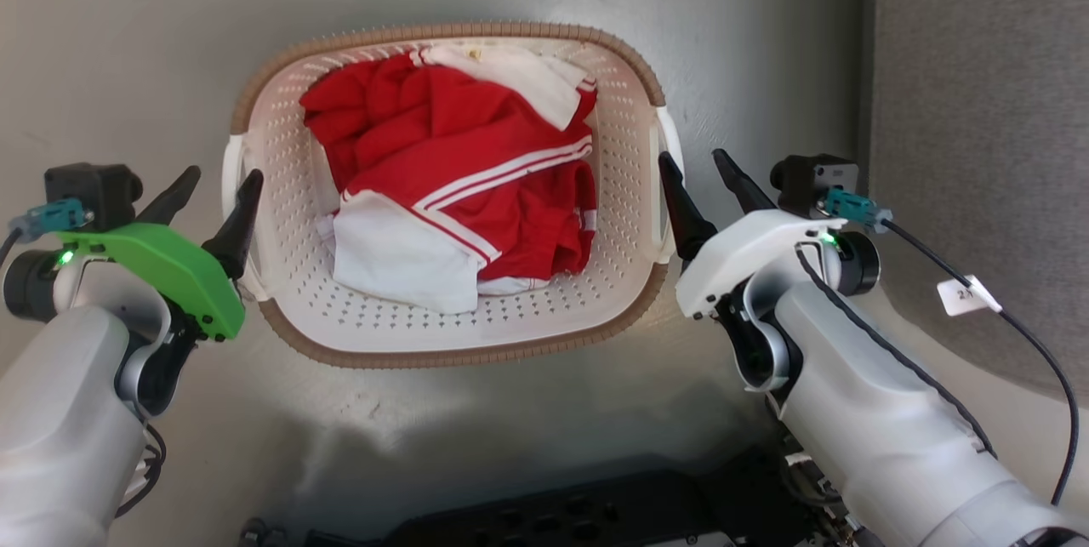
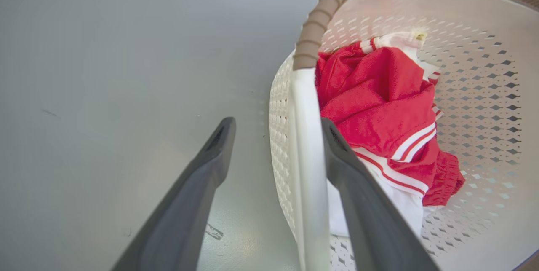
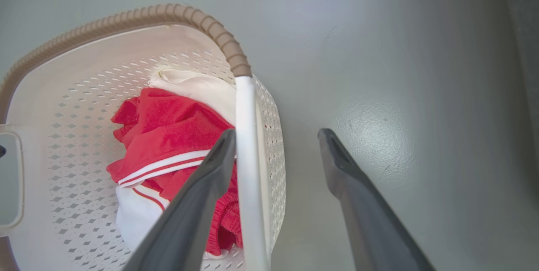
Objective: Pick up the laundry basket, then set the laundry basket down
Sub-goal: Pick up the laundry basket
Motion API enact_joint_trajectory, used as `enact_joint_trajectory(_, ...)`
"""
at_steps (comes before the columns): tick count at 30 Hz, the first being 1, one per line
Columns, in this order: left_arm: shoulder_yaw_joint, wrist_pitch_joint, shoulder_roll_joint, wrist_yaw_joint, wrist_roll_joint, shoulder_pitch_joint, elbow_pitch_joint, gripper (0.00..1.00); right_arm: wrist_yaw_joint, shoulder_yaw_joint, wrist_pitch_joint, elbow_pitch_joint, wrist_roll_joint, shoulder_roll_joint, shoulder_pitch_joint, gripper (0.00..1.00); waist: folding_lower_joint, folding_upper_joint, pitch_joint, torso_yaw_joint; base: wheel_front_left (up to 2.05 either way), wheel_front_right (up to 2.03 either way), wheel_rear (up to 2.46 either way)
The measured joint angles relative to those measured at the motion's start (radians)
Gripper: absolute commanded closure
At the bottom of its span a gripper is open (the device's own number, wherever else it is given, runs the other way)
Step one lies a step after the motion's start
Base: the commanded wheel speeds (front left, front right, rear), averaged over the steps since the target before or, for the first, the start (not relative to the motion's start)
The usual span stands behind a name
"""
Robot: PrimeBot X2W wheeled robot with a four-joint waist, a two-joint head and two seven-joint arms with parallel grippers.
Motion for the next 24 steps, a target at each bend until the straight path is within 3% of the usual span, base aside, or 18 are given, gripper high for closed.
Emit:
enact_joint_trajectory(10,-0.086,0.008,-0.002,0.0,-0.036,-0.046,0.032,0.0,-0.001,0.054,-0.001,0.061,0.069,-0.002,-0.066,0.0,0.0,0.0,0.054,0.017,0.0,0.0,0.0)
enact_joint_trajectory(11,-0.093,0.007,-0.002,0.0,-0.044,-0.051,0.035,0.05,-0.001,0.059,-0.001,0.063,0.076,-0.002,-0.071,0.0,0.0,0.0,0.055,0.019,0.0,0.0,0.0)
enact_joint_trajectory(12,-0.102,0.007,-0.002,0.0,-0.05,-0.057,0.037,0.21,-0.001,0.062,-0.001,0.065,0.081,-0.002,-0.076,0.09,0.0,0.0,0.055,0.021,0.0,0.0,0.0)
enact_joint_trajectory(13,-0.108,0.007,-0.003,0.0,-0.057,-0.06,0.04,0.51,-0.001,0.067,-0.001,0.067,0.085,-0.002,-0.083,0.42,0.0,0.0,0.056,0.022,0.0,0.0,0.0)
enact_joint_trajectory(15,-0.119,0.007,-0.004,-0.006,-0.071,-0.069,0.044,0.95,-0.001,0.078,-0.001,0.073,0.088,-0.002,-0.096,0.84,0.0,0.0,0.057,0.026,0.0,0.0,0.0)
enact_joint_trajectory(16,-0.126,0.007,-0.004,-0.007,-0.079,-0.072,0.046,1.0,-0.001,0.081,-0.001,0.075,0.088,-0.003,-0.103,1.0,0.0,0.0,0.057,0.027,0.0,0.0,0.0)
enact_joint_trajectory(24,-0.174,-0.012,-0.02,-0.006,-0.11,-0.081,0.077,1.0,-0.002,0.113,-0.001,0.098,0.103,0.013,-0.118,1.0,0.0,0.0,0.031,0.03,0.0,0.0,0.0)
